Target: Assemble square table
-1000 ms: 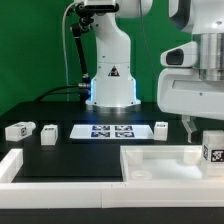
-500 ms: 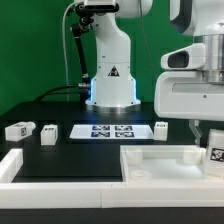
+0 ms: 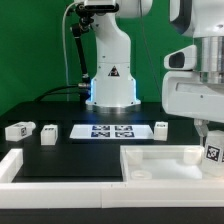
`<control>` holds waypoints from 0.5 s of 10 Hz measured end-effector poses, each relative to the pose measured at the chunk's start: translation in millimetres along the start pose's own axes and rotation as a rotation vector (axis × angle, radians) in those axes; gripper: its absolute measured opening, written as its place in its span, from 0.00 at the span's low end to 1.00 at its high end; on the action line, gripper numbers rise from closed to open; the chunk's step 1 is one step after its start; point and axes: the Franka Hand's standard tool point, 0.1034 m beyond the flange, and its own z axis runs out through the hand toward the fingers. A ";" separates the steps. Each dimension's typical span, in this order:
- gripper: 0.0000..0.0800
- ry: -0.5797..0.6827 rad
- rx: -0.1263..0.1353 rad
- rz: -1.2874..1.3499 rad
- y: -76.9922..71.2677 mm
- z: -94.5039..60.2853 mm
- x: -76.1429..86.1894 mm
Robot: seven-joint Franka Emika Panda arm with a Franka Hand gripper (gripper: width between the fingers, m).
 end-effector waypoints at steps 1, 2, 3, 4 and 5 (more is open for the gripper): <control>0.37 -0.034 0.018 0.162 0.3 0.7 2.7; 0.37 -0.073 0.050 0.320 0.0 1.3 5.7; 0.37 -0.120 0.102 0.536 2.2 1.9 8.3; 0.37 -0.148 0.115 0.603 3.2 1.7 10.4; 0.37 -0.152 0.116 0.627 3.1 2.0 10.4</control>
Offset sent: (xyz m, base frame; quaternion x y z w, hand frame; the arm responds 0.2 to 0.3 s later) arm 0.0120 0.0051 0.0037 0.0971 -0.1579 0.2851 0.9404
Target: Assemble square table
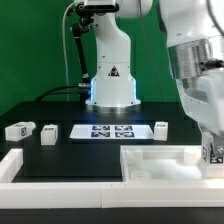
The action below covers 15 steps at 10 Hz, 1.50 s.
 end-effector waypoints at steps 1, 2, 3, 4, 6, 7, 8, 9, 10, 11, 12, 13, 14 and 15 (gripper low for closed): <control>0.52 0.000 -0.001 -0.003 0.4 0.6 -0.2; 0.69 0.001 -0.001 -0.009 0.7 0.9 -0.8; 0.77 0.023 0.008 -0.226 -0.5 1.7 -6.5; 0.77 0.028 0.006 -0.405 -0.1 2.4 -8.6; 0.81 0.035 0.003 -0.531 -0.9 1.9 -5.7; 0.81 0.038 0.001 -0.599 -1.1 1.7 -5.0; 0.81 0.038 -0.001 -0.649 -1.1 1.7 -4.9; 0.81 0.062 -0.026 -0.874 -3.5 -1.2 -5.6; 0.81 0.067 -0.034 -1.048 -9.5 -6.7 -5.3; 0.81 0.069 -0.040 -1.140 -7.9 -4.4 -2.9; 0.81 0.069 -0.040 -1.125 -7.9 -4.3 -2.8; 0.77 0.070 -0.039 -1.106 -7.9 -4.3 -2.6; 0.77 0.070 -0.039 -1.091 -7.9 -4.2 -2.5; 0.55 0.070 -0.037 -1.047 -7.8 -4.1 -2.6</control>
Offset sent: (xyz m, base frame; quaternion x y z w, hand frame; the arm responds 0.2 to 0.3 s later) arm 0.0004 0.0179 0.0005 0.0176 -0.0067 -0.4350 0.9002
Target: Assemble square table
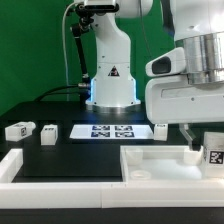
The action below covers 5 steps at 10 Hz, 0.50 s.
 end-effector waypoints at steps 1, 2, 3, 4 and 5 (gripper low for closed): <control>0.38 -0.004 -0.006 0.079 2.6 0.8 -0.5; 0.38 -0.003 -0.009 0.140 5.1 1.1 1.1; 0.38 -0.001 -0.012 0.251 6.1 1.7 2.2; 0.38 -0.001 -0.011 0.366 7.4 1.9 3.1; 0.38 -0.005 -0.010 0.524 9.8 1.8 4.5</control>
Offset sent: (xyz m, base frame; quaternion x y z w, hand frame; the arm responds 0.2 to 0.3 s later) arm 0.0057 -0.0036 -0.0056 -0.0132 0.0108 0.1967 0.9803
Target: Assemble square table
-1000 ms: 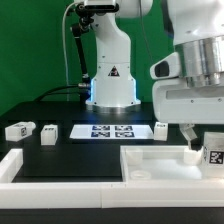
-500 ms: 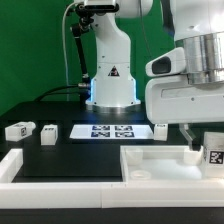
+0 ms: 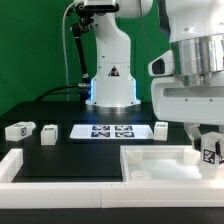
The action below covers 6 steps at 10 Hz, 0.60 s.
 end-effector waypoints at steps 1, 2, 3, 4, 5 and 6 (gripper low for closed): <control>0.38 -0.012 -0.002 0.155 1.5 0.0 1.1; 0.38 -0.032 -0.001 0.361 1.7 0.3 -1.8; 0.38 -0.056 0.027 0.581 2.4 0.3 -2.9; 0.38 -0.079 0.047 0.693 5.4 0.4 -1.8; 0.38 -0.080 0.047 0.709 5.3 0.5 -2.0; 0.38 -0.083 0.042 0.803 5.3 0.6 -2.7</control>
Offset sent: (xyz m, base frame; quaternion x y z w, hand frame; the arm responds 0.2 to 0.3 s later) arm 0.0269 0.0109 0.0095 0.1769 -0.1049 0.4528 0.8675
